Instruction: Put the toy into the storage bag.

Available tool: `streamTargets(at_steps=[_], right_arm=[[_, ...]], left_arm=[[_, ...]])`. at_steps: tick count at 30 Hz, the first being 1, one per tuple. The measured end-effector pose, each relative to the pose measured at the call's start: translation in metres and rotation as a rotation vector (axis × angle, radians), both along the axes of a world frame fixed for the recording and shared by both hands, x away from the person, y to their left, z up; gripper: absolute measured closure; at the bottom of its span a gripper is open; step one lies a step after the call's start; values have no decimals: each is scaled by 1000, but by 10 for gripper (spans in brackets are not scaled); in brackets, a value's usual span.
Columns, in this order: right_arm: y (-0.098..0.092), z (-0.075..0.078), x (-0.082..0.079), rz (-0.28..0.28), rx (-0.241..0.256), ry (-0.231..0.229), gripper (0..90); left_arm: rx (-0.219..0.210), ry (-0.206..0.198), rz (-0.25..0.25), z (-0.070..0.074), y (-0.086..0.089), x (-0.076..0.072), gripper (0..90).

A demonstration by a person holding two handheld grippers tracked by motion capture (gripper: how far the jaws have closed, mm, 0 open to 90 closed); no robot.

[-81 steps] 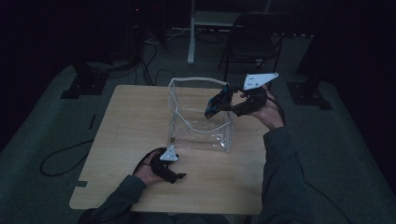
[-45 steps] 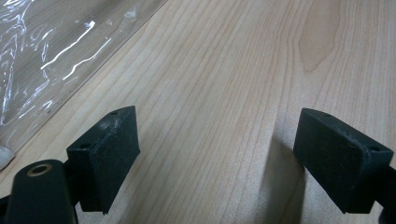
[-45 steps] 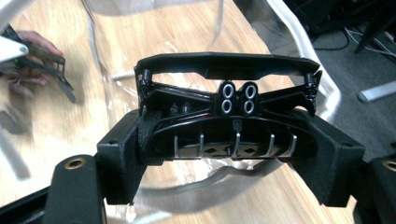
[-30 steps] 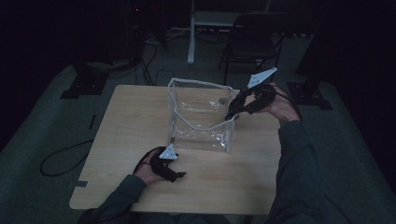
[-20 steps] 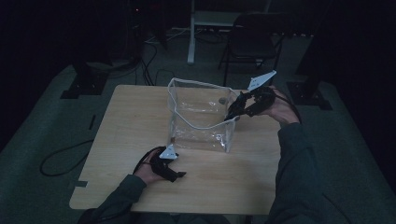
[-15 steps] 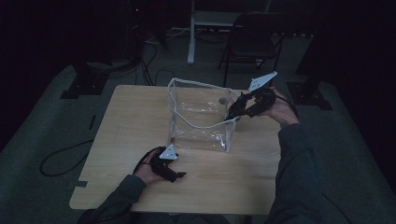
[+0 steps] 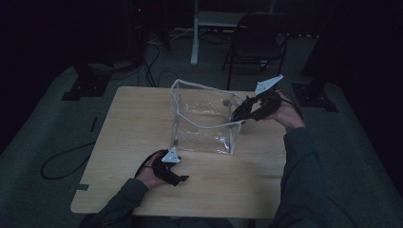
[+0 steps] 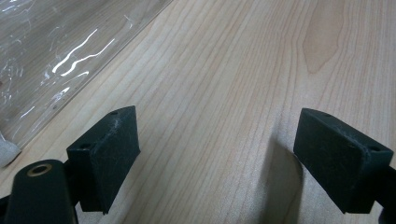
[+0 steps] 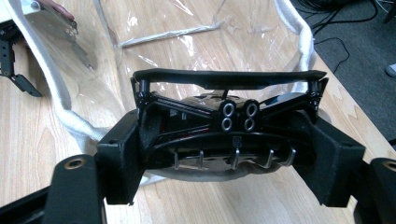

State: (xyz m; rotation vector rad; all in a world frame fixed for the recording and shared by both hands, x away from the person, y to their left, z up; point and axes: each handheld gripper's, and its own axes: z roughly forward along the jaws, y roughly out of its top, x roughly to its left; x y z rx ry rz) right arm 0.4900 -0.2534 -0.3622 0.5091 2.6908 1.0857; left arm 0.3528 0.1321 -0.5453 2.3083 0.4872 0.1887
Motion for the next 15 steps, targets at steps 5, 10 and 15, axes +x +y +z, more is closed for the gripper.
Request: streamTargets(at_steps=[5,10,15], right_arm=[[-2,-4,-1,3,12,-15,254],[-5,-7,-2,3,24,-22,253],[-7,-10,-2,2,36,-24,253]], left_arm=[[0,0,0,0,0,0,145],[0,0,0,0,0,0,146],[0,0,0,0,0,0,145]])
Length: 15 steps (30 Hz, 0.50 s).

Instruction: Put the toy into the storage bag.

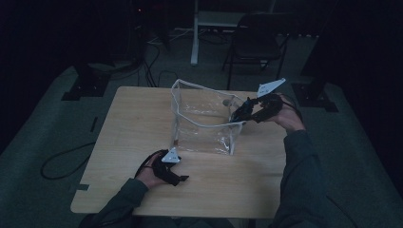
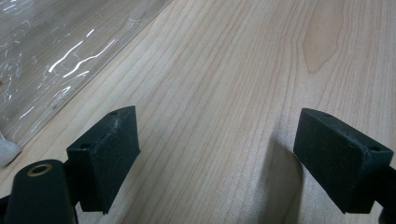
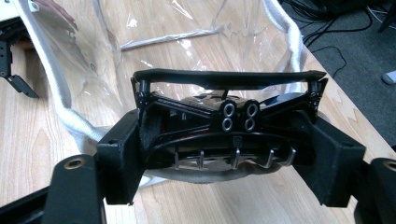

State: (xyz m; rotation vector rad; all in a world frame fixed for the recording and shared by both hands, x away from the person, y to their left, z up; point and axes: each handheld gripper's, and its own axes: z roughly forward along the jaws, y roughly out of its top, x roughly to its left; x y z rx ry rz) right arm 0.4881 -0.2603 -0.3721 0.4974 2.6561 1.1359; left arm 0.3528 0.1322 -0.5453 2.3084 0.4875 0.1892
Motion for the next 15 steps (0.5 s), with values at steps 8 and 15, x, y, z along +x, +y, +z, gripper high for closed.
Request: streamTargets(at_steps=[8,15], right_arm=[[-1,-2,0,-2,4,0,252],[-3,-5,-1,-11,16,4,250]], left_arm=[[1,-1,0,0,0,0,146],[4,-4,2,0,0,-1,145]])
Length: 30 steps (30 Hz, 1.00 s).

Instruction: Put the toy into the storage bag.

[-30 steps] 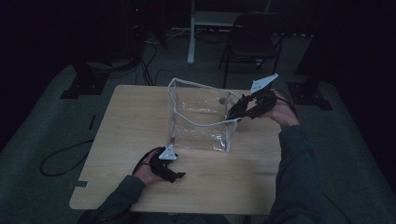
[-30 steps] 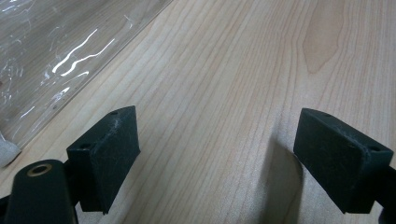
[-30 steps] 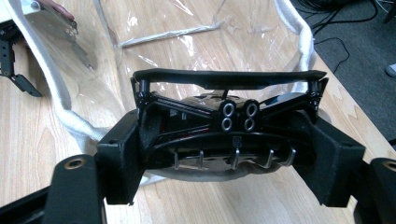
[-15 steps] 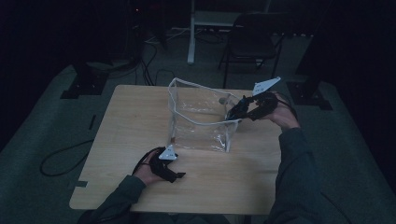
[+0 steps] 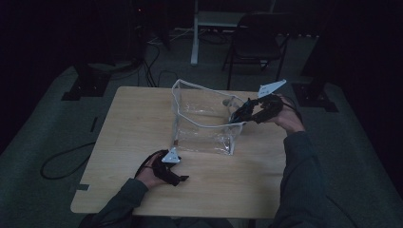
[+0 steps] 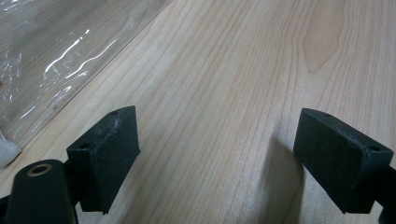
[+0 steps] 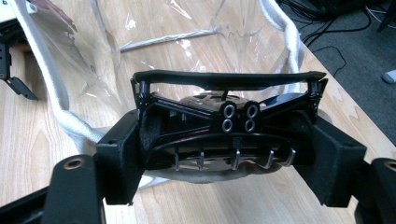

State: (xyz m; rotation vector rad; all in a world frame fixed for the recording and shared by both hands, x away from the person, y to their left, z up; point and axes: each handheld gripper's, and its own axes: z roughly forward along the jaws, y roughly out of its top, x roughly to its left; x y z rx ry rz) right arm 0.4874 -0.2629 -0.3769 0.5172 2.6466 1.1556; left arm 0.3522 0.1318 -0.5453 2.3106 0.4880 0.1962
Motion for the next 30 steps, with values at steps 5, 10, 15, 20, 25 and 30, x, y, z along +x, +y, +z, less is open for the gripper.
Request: streamTargets(at_steps=[5,10,15,20,25,30], right_arm=[[-1,-1,0,-9,-1,4,248],[-1,-3,-1,-12,-8,9,248],[0,-2,-3,-20,-28,12,246],[0,-2,-3,-32,-29,13,240],[1,-2,-3,-50,-35,14,173],[0,-2,-3,-59,-19,16,160]], left_arm=[[4,-3,-3,0,0,0,145],[3,-2,-3,0,0,0,146],[5,-3,-4,0,0,0,145],[3,-2,-4,0,0,0,145],[3,-2,-2,0,0,0,145],[5,-3,-3,0,0,0,145]])
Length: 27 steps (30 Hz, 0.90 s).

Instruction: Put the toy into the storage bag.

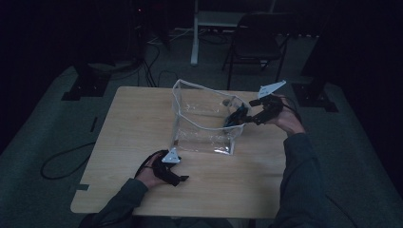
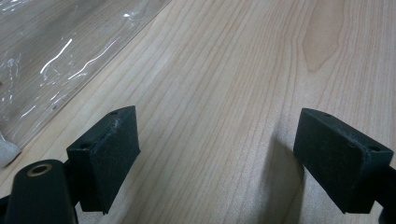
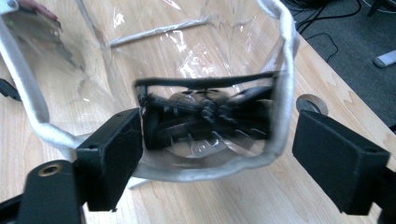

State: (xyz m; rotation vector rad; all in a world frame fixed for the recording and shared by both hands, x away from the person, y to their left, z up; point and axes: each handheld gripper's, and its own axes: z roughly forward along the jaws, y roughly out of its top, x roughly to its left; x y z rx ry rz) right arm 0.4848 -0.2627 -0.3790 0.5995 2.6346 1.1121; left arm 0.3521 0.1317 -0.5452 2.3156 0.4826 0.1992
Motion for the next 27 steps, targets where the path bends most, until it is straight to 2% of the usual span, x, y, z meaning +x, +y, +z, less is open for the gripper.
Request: streamTargets(at_steps=[5,9,10,11,12,13,15,18,23,25,26,27], right_arm=[[-7,3,-3,-13,9,-5,176],[-14,5,-10,-50,40,-51,228],[-14,5,-10,-50,40,-51,228],[-18,5,-18,-65,52,-84,254],[-18,5,-18,-65,52,-84,254],[-20,3,-26,-73,59,-115,262],[-22,2,-30,-83,61,-125,278],[-26,-8,-48,-109,82,-163,279],[-23,-23,-69,-119,112,-205,278],[-21,-31,-77,-124,145,-214,278],[-21,-31,-77,-124,145,-214,278],[-18,-38,-85,-131,165,-223,278]], left_arm=[[-2,0,0,0,-1,0,147],[-2,0,2,0,-1,0,148],[-2,0,2,0,-1,0,148],[-2,0,3,0,-1,0,147],[-2,0,3,0,-1,0,147],[-4,2,3,0,0,0,148],[-4,2,2,0,0,0,148],[-3,0,2,0,0,1,147],[-5,5,2,0,0,1,148],[-5,5,1,0,0,1,148],[-5,5,2,0,0,1,148],[-4,5,1,0,0,1,148]])
